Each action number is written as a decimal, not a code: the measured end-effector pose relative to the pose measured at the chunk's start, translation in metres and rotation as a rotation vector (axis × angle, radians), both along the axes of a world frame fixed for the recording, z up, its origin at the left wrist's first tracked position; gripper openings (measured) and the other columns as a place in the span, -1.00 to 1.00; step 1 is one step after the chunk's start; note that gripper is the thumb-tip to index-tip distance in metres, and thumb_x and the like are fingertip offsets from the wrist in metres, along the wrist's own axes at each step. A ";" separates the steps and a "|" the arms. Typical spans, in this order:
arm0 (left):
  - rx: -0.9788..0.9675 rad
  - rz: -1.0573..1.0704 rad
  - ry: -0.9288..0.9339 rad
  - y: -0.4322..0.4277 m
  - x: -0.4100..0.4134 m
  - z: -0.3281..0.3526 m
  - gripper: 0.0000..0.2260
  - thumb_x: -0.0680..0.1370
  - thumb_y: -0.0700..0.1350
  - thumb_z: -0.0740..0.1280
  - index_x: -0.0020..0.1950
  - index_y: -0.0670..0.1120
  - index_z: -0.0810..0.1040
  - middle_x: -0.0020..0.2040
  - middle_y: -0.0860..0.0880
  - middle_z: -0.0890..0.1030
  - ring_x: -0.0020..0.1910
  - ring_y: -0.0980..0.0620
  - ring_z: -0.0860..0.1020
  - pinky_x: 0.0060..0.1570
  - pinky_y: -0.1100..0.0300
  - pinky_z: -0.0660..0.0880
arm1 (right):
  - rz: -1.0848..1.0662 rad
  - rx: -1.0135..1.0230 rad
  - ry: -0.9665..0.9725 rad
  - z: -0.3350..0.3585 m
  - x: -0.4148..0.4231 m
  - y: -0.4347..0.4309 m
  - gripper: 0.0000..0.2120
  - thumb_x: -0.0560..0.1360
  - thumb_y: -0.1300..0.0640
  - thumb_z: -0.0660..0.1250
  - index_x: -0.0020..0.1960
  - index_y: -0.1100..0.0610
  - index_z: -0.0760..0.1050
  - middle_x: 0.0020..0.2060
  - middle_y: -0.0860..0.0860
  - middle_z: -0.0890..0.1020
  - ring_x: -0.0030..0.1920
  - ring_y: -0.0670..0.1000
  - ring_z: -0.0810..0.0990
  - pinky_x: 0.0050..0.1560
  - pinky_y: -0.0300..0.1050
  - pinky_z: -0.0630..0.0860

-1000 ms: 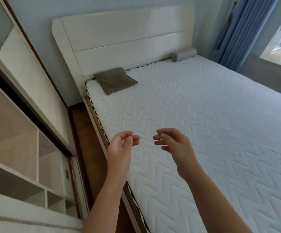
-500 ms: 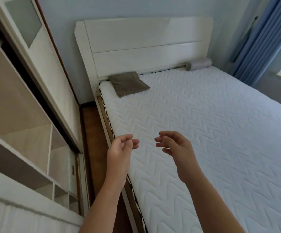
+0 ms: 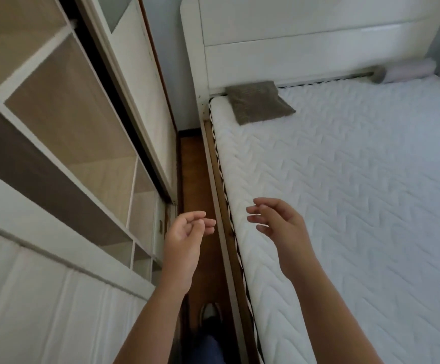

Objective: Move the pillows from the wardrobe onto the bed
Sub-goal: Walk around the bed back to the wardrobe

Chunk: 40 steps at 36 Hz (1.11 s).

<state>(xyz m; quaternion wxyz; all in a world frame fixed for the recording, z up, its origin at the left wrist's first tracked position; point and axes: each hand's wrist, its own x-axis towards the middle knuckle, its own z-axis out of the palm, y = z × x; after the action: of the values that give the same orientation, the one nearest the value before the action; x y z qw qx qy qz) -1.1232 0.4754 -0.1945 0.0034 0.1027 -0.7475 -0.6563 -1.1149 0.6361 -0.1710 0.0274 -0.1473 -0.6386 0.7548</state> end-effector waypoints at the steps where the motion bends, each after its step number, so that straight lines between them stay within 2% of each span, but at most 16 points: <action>1: 0.008 -0.002 -0.013 0.000 -0.013 -0.002 -0.84 0.57 -0.18 0.20 -0.02 0.04 0.54 -0.19 0.16 0.68 -0.20 0.23 0.63 -0.10 0.24 0.47 | -0.015 0.006 -0.001 -0.001 -0.011 0.004 -0.84 0.53 0.24 0.23 -0.07 0.08 0.57 -0.28 -0.09 0.70 -0.19 -0.09 0.64 -0.11 -0.17 0.49; 10: 0.053 -0.075 0.031 0.004 -0.171 0.000 -0.83 0.57 -0.20 0.21 -0.04 0.05 0.52 -0.21 0.09 0.67 -0.23 0.28 0.61 -0.31 0.53 0.44 | -0.073 0.066 0.021 0.003 -0.159 -0.010 -0.86 0.52 0.23 0.24 -0.08 0.07 0.56 -0.24 -0.05 0.69 -0.18 -0.06 0.64 -0.14 -0.19 0.46; 14: 0.044 -0.020 0.088 -0.017 -0.238 0.017 -0.83 0.57 -0.19 0.21 -0.04 0.07 0.52 -0.23 0.14 0.67 -0.22 0.28 0.62 -0.28 0.53 0.45 | 0.037 0.091 0.060 0.011 -0.224 -0.039 -0.87 0.52 0.21 0.25 -0.06 0.06 0.56 -0.22 -0.04 0.68 -0.20 -0.13 0.65 -0.23 -0.37 0.47; 19: 0.046 0.044 0.132 -0.039 -0.298 0.035 -0.82 0.57 -0.19 0.20 -0.04 0.07 0.52 -0.14 0.06 0.67 -0.23 0.27 0.62 -0.24 0.41 0.46 | 0.064 0.072 0.112 0.024 -0.285 -0.053 -0.86 0.52 0.24 0.25 -0.06 0.07 0.56 -0.20 0.00 0.68 -0.22 -0.16 0.64 -0.28 -0.43 0.46; 22: 0.060 0.056 0.135 -0.046 -0.311 0.041 -0.82 0.57 -0.19 0.20 -0.03 0.07 0.53 -0.12 0.06 0.67 -0.19 0.26 0.62 -0.17 0.33 0.41 | 0.064 0.061 0.108 0.029 -0.303 -0.057 -0.87 0.51 0.24 0.25 -0.05 0.09 0.56 -0.20 0.00 0.68 -0.24 -0.16 0.64 -0.28 -0.44 0.46; 25: 0.072 0.085 0.157 -0.051 -0.316 0.046 -0.81 0.57 -0.19 0.20 -0.04 0.07 0.52 -0.13 0.06 0.67 -0.19 0.25 0.63 -0.18 0.37 0.42 | 0.093 0.068 0.121 0.032 -0.315 -0.062 -0.86 0.51 0.23 0.25 -0.06 0.06 0.57 -0.22 -0.05 0.69 -0.23 -0.17 0.64 -0.27 -0.41 0.47; 31: 0.090 0.157 0.233 -0.060 -0.310 0.056 -0.81 0.57 -0.21 0.20 -0.05 0.06 0.52 -0.14 0.05 0.66 -0.21 0.26 0.62 -0.23 0.46 0.47 | 0.212 0.103 0.153 0.038 -0.328 -0.079 -0.88 0.51 0.20 0.26 -0.04 0.05 0.56 -0.23 -0.08 0.69 -0.16 -0.10 0.64 -0.10 -0.19 0.51; 36: 0.045 0.224 0.315 -0.075 -0.304 0.059 -0.83 0.56 -0.21 0.21 -0.04 0.03 0.53 -0.14 0.05 0.66 -0.20 0.25 0.62 -0.26 0.53 0.44 | 0.302 0.065 0.221 0.043 -0.345 -0.100 -0.87 0.52 0.21 0.25 -0.04 0.06 0.56 -0.20 -0.02 0.69 -0.21 -0.12 0.65 -0.28 -0.40 0.47; 40: 0.059 0.293 0.296 -0.090 -0.314 0.063 -0.83 0.57 -0.22 0.21 -0.04 0.04 0.52 -0.14 0.02 0.66 -0.19 0.23 0.62 -0.22 0.49 0.47 | 0.361 0.051 0.229 0.053 -0.362 -0.118 -0.87 0.51 0.20 0.26 -0.05 0.03 0.56 -0.19 -0.03 0.69 -0.21 -0.13 0.64 -0.23 -0.33 0.48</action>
<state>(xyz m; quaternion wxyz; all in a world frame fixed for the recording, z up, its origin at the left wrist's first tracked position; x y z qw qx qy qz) -1.4369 0.3849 -0.1319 0.2054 0.1129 -0.6964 -0.6783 -1.4768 0.5186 -0.1183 -0.0320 0.0568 -0.6662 0.7430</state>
